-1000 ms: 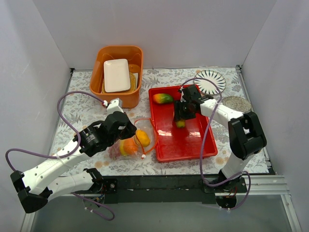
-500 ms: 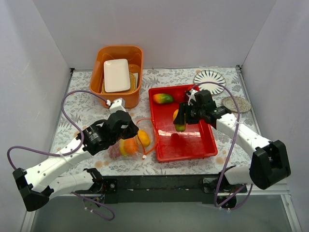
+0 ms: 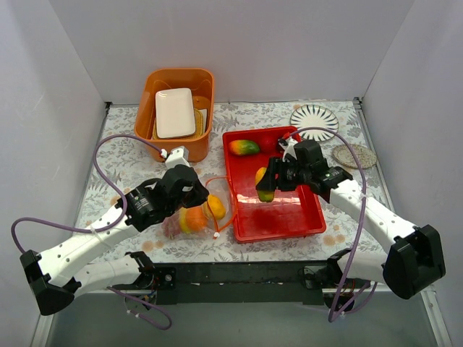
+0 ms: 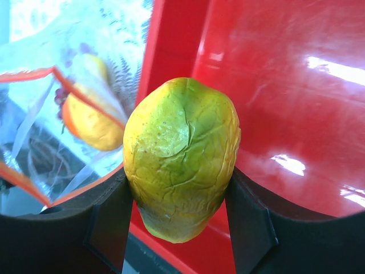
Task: Place the food in the zip-top bag and seal the zipper
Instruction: Place the fake fruit in the zipper food storage bag.
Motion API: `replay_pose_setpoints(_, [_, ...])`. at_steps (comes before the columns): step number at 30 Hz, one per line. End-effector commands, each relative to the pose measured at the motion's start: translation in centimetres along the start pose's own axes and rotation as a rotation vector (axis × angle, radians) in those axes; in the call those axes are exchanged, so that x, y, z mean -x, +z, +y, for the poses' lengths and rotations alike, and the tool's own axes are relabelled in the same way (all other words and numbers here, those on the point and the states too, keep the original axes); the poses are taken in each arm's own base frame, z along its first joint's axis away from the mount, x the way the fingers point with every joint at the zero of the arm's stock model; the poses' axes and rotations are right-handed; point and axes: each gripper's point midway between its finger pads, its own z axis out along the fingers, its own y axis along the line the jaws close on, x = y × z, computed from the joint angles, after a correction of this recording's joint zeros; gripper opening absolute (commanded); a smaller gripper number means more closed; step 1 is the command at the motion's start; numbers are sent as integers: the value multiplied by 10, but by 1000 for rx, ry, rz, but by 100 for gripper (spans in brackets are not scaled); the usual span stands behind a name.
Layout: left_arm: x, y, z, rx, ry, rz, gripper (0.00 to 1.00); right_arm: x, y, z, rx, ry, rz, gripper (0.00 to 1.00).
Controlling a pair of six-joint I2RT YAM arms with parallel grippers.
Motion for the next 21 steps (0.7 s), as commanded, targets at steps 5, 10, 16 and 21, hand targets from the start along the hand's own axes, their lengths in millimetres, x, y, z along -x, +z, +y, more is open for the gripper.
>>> replay_pose_setpoints(5, [9,0,-8,-13,-2,-21,0,-19,-6,57,178,-42,21,36])
replay_pose_setpoints(10, [8,3,-10,-22,3,-19,0,-36,-4,93,261,-69,57,37])
replay_pose_setpoints(16, [9,1,-13,-39,-3,-19,0,-51,14,121,314,-92,106,38])
replay_pose_setpoints(21, [8,1,-14,-45,-7,-15,0,-52,34,139,364,-73,114,36])
